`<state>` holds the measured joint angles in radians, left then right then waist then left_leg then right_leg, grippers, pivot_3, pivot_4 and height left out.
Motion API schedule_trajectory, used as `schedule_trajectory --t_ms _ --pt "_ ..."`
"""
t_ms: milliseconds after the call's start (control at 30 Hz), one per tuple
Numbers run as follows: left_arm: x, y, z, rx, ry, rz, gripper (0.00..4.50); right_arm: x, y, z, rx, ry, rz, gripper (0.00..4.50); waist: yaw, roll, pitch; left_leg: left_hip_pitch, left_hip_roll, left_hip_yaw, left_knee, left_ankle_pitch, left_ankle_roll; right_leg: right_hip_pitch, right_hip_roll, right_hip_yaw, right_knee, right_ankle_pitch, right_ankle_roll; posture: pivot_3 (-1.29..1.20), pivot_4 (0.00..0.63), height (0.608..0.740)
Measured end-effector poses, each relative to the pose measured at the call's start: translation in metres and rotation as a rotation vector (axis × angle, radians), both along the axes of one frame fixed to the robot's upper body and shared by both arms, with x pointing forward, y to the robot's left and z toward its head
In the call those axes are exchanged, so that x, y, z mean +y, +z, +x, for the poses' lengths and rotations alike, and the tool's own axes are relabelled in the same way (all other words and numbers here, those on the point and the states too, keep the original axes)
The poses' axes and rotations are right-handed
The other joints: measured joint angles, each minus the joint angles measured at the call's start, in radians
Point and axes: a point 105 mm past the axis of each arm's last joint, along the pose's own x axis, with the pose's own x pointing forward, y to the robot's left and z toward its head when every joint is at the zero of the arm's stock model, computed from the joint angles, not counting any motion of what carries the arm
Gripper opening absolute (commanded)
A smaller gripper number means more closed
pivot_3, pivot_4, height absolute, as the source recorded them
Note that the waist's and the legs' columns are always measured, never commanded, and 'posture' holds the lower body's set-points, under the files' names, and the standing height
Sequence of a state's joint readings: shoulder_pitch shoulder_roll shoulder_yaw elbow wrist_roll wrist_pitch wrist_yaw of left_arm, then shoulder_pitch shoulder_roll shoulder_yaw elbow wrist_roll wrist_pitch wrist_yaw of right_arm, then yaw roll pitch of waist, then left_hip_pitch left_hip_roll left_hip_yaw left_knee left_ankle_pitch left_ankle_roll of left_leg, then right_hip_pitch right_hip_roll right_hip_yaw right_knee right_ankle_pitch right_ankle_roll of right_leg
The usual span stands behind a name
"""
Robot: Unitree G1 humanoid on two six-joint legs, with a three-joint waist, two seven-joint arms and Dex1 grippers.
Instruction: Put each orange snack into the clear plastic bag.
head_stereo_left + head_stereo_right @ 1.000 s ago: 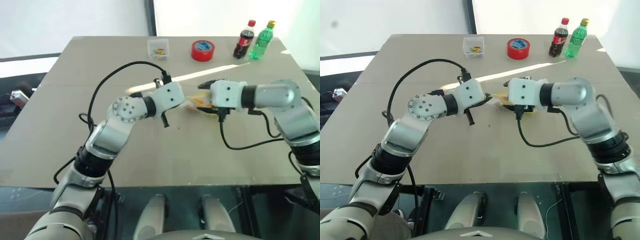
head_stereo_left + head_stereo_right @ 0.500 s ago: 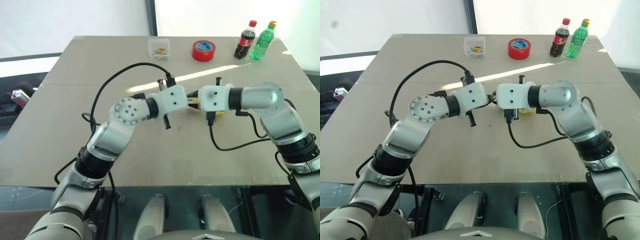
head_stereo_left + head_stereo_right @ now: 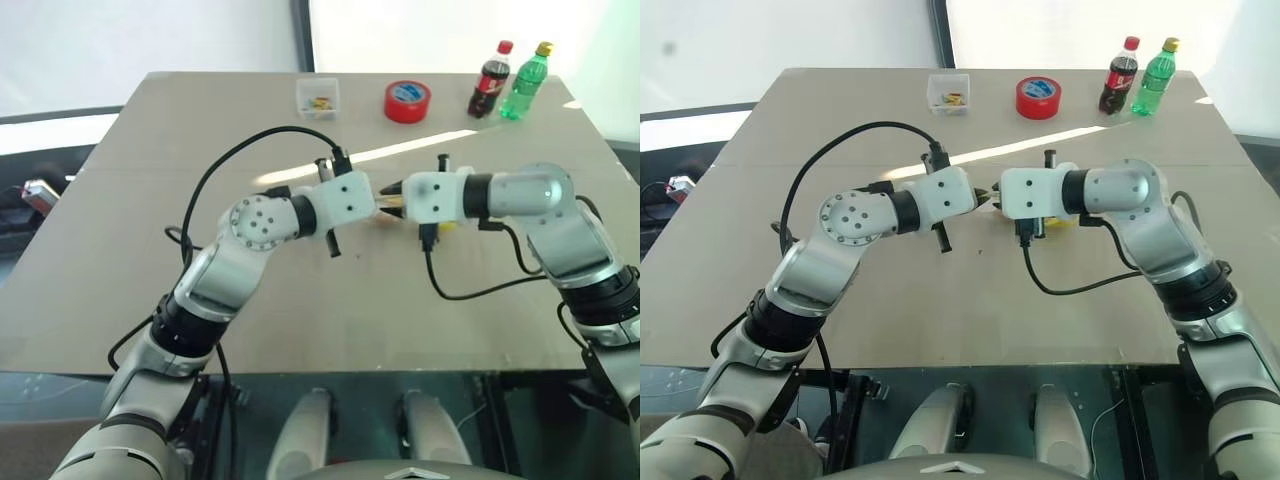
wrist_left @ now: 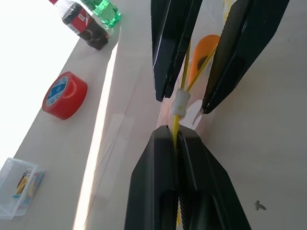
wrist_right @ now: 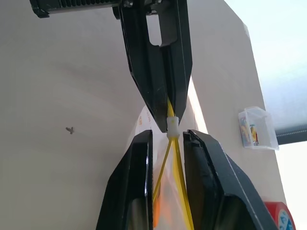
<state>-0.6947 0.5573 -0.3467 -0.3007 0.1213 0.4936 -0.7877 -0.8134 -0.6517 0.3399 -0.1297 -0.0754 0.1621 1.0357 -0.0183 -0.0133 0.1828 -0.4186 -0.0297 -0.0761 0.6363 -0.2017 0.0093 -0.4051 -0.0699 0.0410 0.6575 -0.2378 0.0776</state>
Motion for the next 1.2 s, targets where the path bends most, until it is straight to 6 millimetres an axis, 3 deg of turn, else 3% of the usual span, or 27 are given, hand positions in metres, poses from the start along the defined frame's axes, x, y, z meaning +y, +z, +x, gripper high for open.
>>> schedule_trajectory --t_ms 300,333,400,867,1000,1200 --pt "-0.001 0.000 0.000 -0.003 0.000 -0.001 0.00 0.001 0.000 -0.001 0.004 0.006 0.001 1.03 0.001 0.000 0.000 0.000 0.000 0.000 0.000 0.000 0.000 0.000 0.000 0.000 0.000 0.000 0.000 0.00 0.150 0.740" --pt "-0.001 0.000 0.000 -0.002 0.001 -0.001 0.00 0.001 0.000 -0.001 0.004 0.006 0.001 0.49 0.001 0.000 0.000 0.000 0.000 0.000 0.000 0.000 0.000 0.000 0.000 0.000 0.000 0.000 0.000 0.00 0.150 0.740" --pt "-0.001 0.000 0.000 -0.001 0.002 -0.001 0.00 0.001 0.000 0.000 0.002 0.005 0.001 0.05 0.001 0.000 0.000 0.000 0.000 0.000 0.000 0.000 0.000 0.000 0.000 0.000 0.000 0.000 0.000 0.00 0.150 0.740" --pt "-0.001 0.000 0.000 -0.002 0.000 -0.001 0.00 -0.002 0.000 0.002 -0.008 -0.005 -0.005 0.05 0.001 0.000 0.000 0.000 0.000 0.000 0.000 0.000 0.000 0.000 0.000 0.000 0.000 0.000 0.000 0.00 0.150 0.740" --pt "0.001 -0.001 -0.001 -0.015 -0.008 0.011 0.00 -0.013 0.002 0.000 -0.015 -0.022 -0.025 0.05 0.001 0.000 0.000 0.000 0.000 0.000 0.000 0.000 0.000 0.000 0.000 0.000 0.000 0.000 0.000 0.00 0.150 0.740" --pt "0.010 -0.007 0.002 -0.008 0.023 0.034 0.00 -0.044 -0.003 0.002 0.028 -0.137 -0.042 0.05 0.002 0.000 0.000 0.000 0.000 0.000 0.000 0.000 0.000 0.000 0.000 0.000 0.000 0.000 0.000 0.00 0.150 0.740"
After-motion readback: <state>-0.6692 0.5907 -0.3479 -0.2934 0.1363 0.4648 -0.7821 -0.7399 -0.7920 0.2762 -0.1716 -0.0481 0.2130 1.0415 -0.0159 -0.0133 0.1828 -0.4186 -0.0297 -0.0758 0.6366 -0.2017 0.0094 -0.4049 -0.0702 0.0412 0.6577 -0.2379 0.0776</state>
